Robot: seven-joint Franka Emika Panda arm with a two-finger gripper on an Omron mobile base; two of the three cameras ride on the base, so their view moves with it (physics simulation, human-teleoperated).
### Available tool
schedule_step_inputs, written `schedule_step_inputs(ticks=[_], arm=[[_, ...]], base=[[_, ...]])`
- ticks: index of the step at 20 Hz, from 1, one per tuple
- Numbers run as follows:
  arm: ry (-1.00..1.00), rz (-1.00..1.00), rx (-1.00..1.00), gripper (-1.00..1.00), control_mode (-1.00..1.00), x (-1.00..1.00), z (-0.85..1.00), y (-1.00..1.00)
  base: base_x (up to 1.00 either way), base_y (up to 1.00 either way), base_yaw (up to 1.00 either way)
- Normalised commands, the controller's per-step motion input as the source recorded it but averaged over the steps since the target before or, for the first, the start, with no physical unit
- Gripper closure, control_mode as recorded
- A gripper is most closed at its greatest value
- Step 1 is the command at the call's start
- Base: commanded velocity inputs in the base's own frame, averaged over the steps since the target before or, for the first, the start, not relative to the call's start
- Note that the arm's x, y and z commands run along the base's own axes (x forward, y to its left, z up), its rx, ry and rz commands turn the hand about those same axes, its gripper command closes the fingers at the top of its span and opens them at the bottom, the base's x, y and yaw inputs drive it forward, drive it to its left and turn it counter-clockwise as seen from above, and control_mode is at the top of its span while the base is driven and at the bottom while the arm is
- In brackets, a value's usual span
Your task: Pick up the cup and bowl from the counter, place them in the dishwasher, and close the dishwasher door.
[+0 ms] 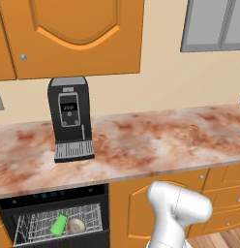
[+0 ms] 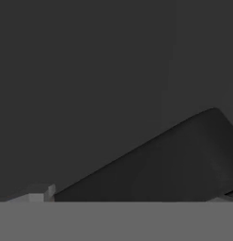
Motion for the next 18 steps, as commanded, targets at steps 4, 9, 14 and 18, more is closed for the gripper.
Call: schedule_step_inputs(ticks=[4, 9, 14, 18], arm=[[-0.20, 0.02, -0.48, -1.00, -1.00, 0.73, -0.80, -0.60], [-0.19, 0.01, -0.45, -1.00, -1.00, 0.68, -0.82, -0.65], [-0.18, 0.00, -0.42, -1.00, -1.00, 0.62, -0.91, -0.70], [-0.18, 0.00, -0.42, -1.00, -1.00, 0.57, -0.88, -0.75]], base=[[0.00, 0.00, 0.00], [0.00, 0.00, 0.00], [0.00, 0.00, 0.00], [0.00, 0.00, 0.00]])
